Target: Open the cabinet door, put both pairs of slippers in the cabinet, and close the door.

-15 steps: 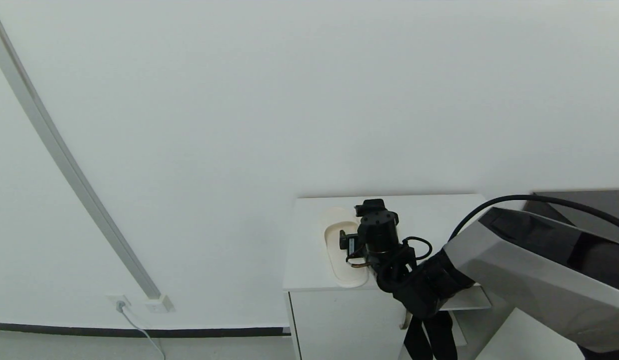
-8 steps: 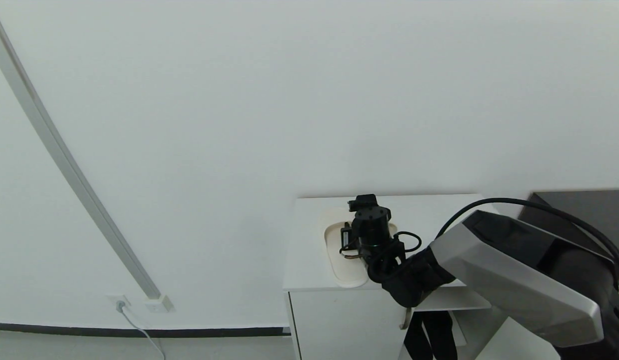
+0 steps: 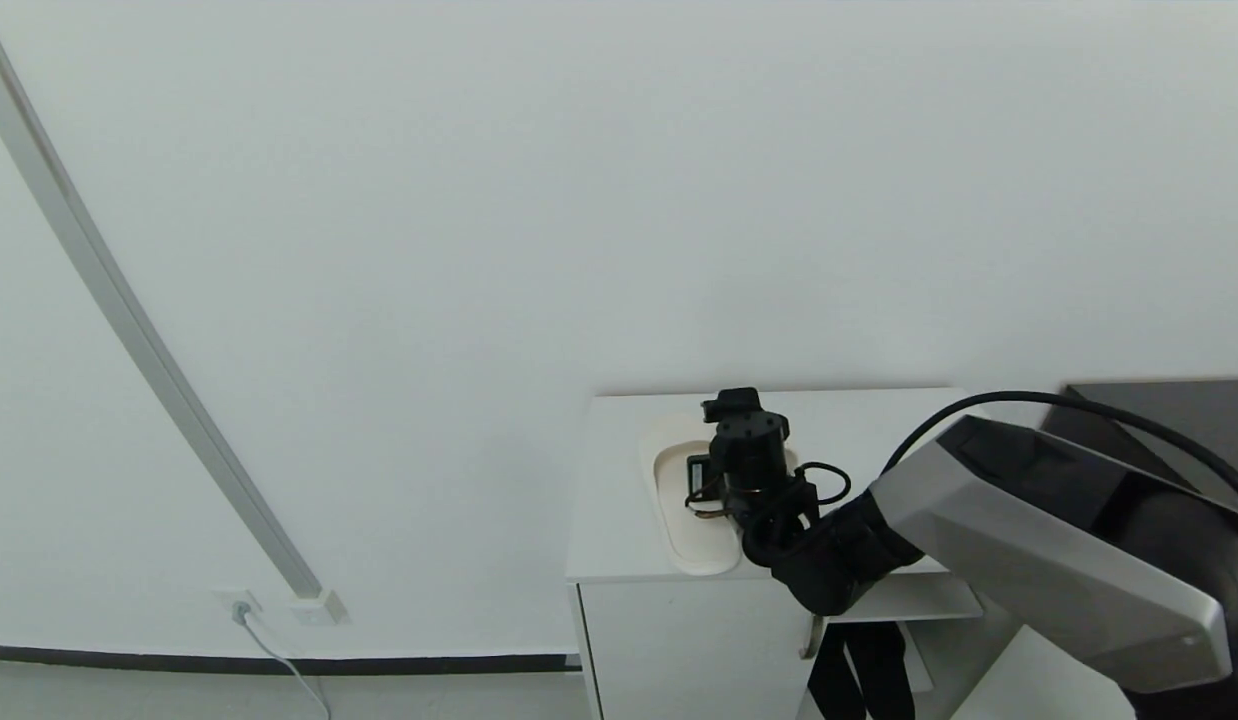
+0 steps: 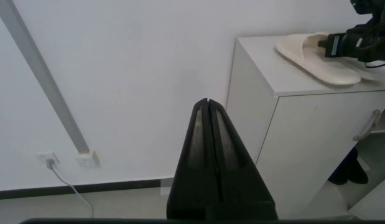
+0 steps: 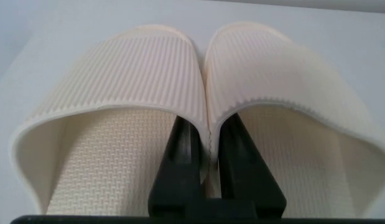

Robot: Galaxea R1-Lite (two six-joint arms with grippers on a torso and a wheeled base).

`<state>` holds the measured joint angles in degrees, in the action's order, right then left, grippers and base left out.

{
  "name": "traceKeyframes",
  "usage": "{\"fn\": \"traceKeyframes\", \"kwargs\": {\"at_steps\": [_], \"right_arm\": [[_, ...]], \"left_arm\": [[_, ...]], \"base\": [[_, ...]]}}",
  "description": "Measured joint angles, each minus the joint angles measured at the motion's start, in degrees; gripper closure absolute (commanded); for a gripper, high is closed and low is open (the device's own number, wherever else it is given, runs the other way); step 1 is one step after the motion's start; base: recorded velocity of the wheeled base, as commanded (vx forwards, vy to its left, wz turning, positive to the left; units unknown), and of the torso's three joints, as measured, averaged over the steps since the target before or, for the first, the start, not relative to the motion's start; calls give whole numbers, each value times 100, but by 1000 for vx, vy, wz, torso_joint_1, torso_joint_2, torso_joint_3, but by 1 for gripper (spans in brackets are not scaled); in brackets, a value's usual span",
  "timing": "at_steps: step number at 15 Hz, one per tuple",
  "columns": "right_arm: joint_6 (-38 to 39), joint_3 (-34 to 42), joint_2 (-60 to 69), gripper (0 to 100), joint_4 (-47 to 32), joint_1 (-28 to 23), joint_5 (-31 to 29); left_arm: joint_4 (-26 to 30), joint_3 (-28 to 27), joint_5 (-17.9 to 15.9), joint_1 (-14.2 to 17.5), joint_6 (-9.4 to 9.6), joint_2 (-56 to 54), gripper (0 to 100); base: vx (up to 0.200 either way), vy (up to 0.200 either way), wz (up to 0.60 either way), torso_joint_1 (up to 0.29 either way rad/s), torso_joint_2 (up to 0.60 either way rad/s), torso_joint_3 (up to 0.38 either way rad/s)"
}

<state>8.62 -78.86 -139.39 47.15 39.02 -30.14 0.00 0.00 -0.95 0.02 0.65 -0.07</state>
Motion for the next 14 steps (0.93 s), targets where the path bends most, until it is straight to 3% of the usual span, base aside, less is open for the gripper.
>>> {"fn": "traceKeyframes", "kwargs": {"at_steps": [9,14], "right_arm": [[49,3228,2288,100,751,607,597],[44,3540,2740,100,778,795,617]], "left_arm": [[0,0,-2,-2,4,0,100],[0,0,-2,-2,4,0,100]], "base": [[0,0,0,0,0,0],[-40,0,0,1,0,0]]}}
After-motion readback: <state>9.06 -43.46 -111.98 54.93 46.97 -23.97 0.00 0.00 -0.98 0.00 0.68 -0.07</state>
